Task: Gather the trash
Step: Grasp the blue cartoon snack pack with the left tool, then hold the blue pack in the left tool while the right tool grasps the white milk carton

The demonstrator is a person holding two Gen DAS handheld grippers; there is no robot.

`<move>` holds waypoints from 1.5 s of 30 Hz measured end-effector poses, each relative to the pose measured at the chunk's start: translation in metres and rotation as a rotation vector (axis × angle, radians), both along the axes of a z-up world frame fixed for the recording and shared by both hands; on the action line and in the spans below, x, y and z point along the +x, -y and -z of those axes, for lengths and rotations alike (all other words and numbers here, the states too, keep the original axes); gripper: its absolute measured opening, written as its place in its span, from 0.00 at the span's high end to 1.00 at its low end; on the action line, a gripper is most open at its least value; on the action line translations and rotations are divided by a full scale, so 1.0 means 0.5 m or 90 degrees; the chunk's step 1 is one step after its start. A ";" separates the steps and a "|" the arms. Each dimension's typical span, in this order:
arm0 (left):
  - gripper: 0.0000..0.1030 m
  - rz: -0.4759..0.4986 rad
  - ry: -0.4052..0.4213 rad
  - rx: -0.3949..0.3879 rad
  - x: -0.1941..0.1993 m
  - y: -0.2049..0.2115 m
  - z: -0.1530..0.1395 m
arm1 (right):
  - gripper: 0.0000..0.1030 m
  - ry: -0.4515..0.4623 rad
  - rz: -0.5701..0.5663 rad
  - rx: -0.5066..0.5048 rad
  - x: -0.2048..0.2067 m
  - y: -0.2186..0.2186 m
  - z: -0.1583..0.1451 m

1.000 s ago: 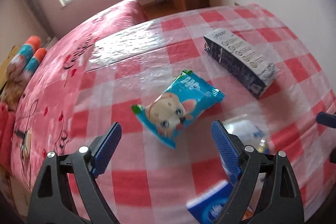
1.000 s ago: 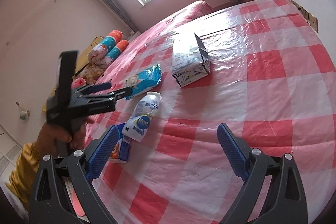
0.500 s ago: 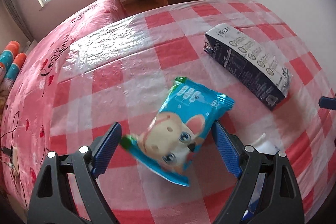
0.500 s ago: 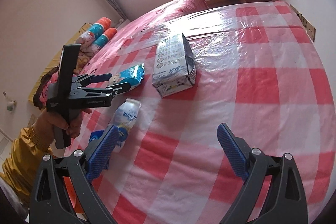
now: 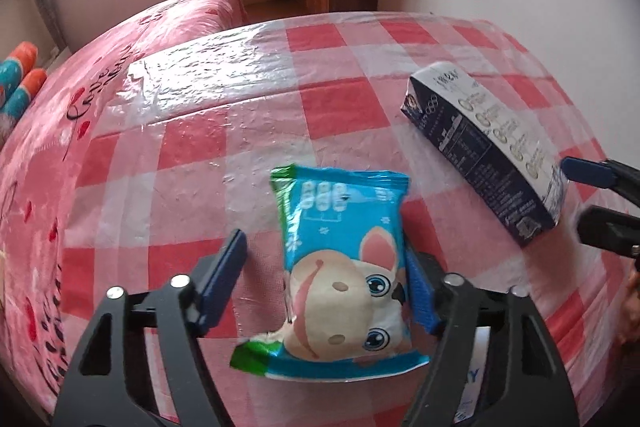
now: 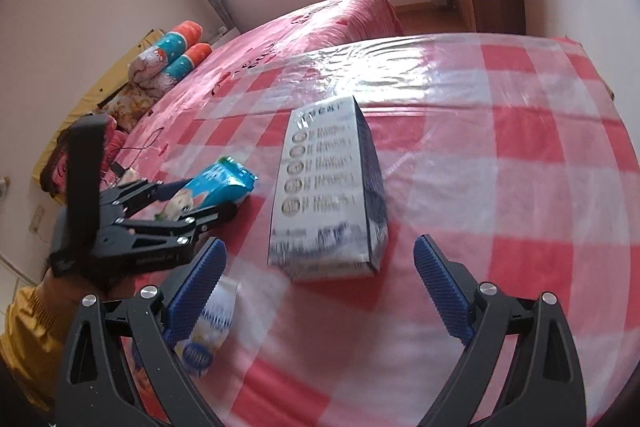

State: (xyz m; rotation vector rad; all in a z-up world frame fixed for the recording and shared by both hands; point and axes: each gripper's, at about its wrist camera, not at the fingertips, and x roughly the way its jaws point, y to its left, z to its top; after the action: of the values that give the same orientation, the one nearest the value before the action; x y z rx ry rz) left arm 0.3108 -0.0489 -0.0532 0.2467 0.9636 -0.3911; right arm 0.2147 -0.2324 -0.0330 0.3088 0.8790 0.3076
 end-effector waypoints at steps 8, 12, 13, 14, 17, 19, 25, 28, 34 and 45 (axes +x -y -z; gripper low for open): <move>0.55 -0.050 0.013 -0.043 -0.012 -0.009 -0.003 | 0.09 0.012 0.001 -0.062 0.050 -0.026 0.015; 0.56 -0.073 0.011 -0.054 -0.014 -0.017 -0.004 | 0.09 0.017 0.001 -0.084 0.060 -0.032 0.020; 0.57 -0.079 0.012 -0.056 -0.016 -0.020 -0.005 | 0.09 0.017 0.001 -0.087 0.061 -0.034 0.021; 0.57 -0.085 0.012 -0.059 -0.018 -0.023 -0.005 | 0.09 0.018 0.000 -0.090 0.065 -0.035 0.023; 0.57 -0.100 0.012 -0.068 -0.023 -0.031 -0.005 | 0.10 0.017 -0.006 -0.096 0.068 -0.041 0.030; 0.58 -0.109 0.012 -0.076 -0.028 -0.040 -0.005 | 0.16 0.018 -0.010 -0.101 0.067 -0.046 0.032; 0.58 -0.130 0.014 -0.085 -0.044 -0.057 -0.005 | 0.22 0.017 -0.010 -0.110 0.070 -0.056 0.034; 0.58 -0.139 0.018 -0.088 -0.057 -0.071 -0.004 | 0.30 0.017 0.003 -0.115 0.068 -0.054 0.033; 0.58 -0.161 0.026 -0.093 -0.091 -0.099 -0.008 | 0.35 0.018 0.012 -0.104 0.064 -0.042 0.033; 0.58 -0.208 0.054 -0.105 -0.181 -0.163 -0.017 | 0.35 0.053 0.021 -0.121 -0.003 -0.032 0.015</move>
State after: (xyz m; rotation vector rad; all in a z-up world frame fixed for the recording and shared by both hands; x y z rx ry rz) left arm 0.2206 0.0324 -0.0449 -0.0452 0.8649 -0.1577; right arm 0.2130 -0.2163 -0.0406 0.1328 0.8130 0.2027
